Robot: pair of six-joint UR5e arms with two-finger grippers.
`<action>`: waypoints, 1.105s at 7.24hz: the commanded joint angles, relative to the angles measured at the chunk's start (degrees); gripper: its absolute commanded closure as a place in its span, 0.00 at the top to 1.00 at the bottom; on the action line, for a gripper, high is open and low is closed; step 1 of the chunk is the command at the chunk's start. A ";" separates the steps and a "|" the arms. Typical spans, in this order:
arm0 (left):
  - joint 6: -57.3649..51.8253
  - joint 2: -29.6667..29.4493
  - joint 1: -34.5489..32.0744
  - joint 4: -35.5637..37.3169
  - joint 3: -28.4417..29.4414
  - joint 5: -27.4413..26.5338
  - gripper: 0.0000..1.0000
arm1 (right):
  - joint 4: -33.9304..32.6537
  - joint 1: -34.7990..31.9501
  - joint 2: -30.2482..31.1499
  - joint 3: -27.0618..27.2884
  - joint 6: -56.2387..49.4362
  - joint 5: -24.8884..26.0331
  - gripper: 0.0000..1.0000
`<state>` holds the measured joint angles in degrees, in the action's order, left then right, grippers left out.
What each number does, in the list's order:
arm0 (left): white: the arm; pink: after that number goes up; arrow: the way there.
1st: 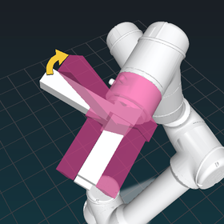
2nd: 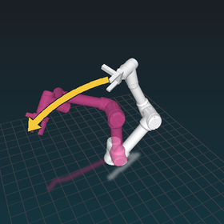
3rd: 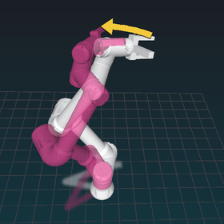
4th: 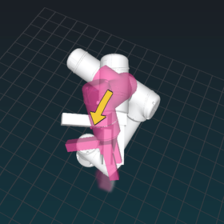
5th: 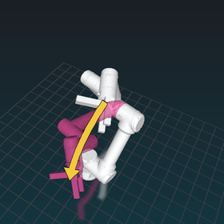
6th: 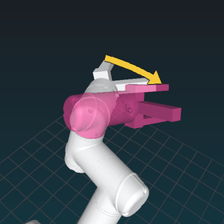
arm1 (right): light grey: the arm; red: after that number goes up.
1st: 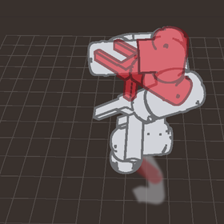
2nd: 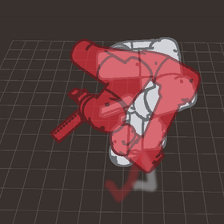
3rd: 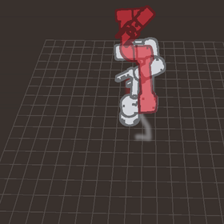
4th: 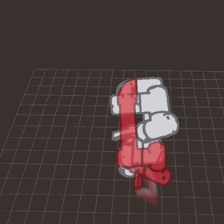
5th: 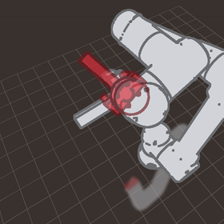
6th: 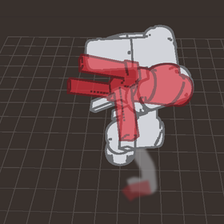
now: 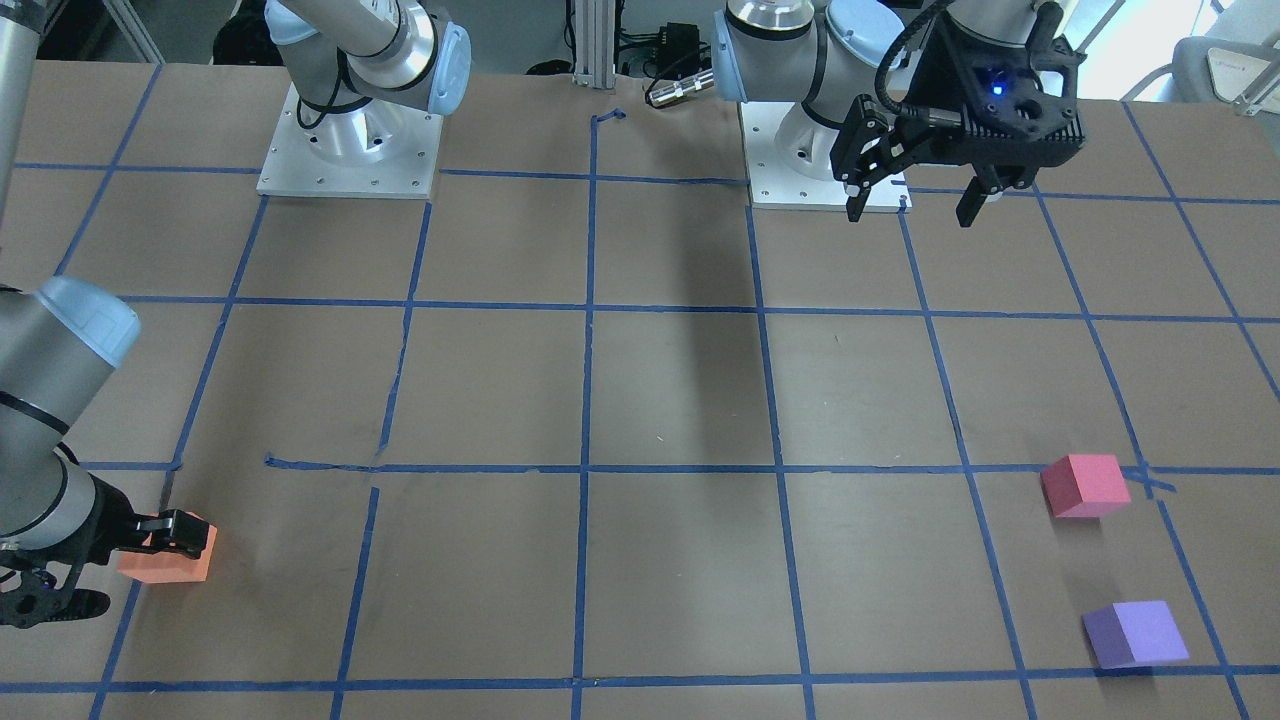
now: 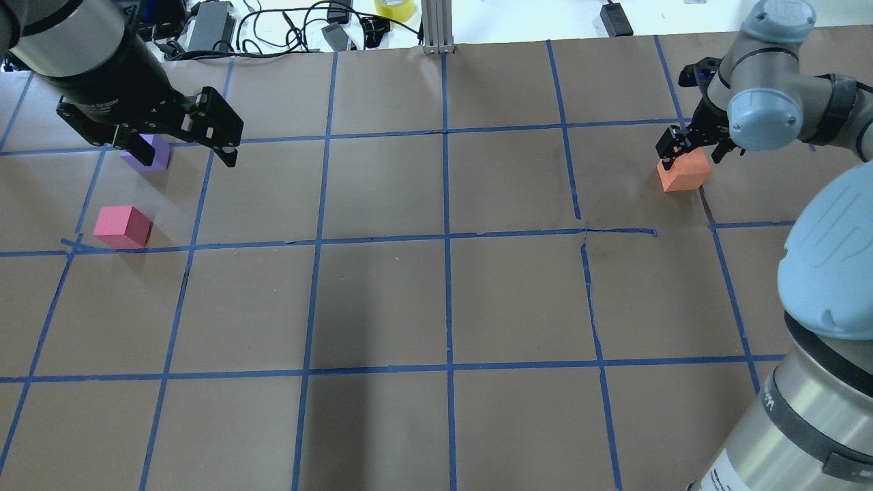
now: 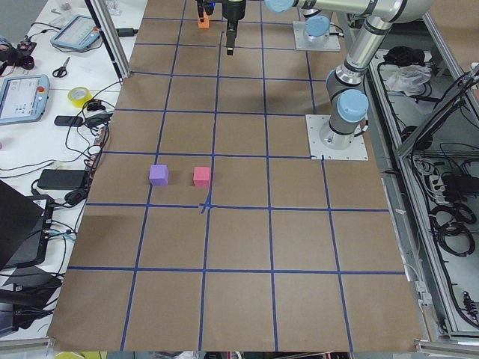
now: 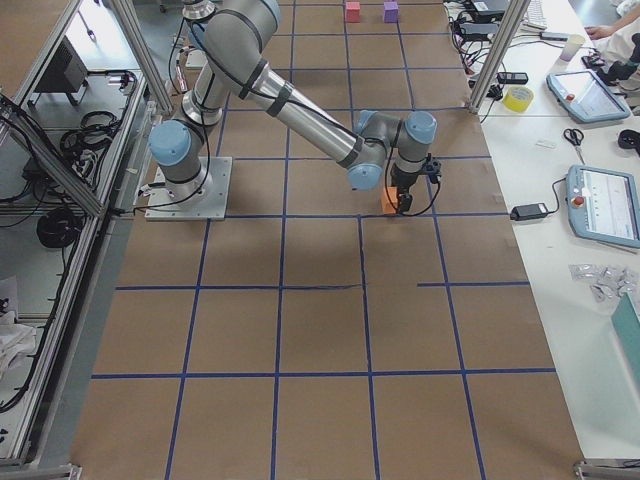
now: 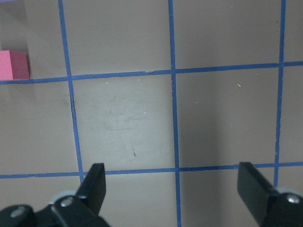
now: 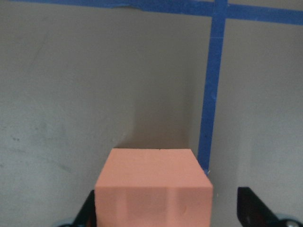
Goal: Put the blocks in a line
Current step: 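Lower the open right gripper around the orange cube, then close the right gripper on the orange cube and lift it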
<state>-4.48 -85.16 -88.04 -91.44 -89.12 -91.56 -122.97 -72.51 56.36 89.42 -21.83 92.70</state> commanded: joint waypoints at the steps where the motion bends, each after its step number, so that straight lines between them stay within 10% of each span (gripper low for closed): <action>1: 0.00 -0.09 -0.03 0.04 0.00 -0.02 1.00 | 0.09 0.00 -0.54 -0.04 0.64 -0.50 0.79; 2: 0.00 0.00 -0.03 0.04 0.00 -0.02 1.00 | 0.09 0.00 -0.98 -0.13 1.17 -0.68 0.73; 5: 0.00 0.00 0.06 0.04 0.00 0.06 1.00 | 3.06 -0.17 -0.20 -1.00 1.43 -0.59 0.03; 8: 0.00 -0.09 0.06 0.04 0.00 0.06 1.00 | 10.34 -8.56 6.99 -2.49 14.90 -0.86 0.00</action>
<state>-4.48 -85.17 -87.98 -91.41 -89.12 -91.55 -116.25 -76.24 60.42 87.89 -14.10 91.87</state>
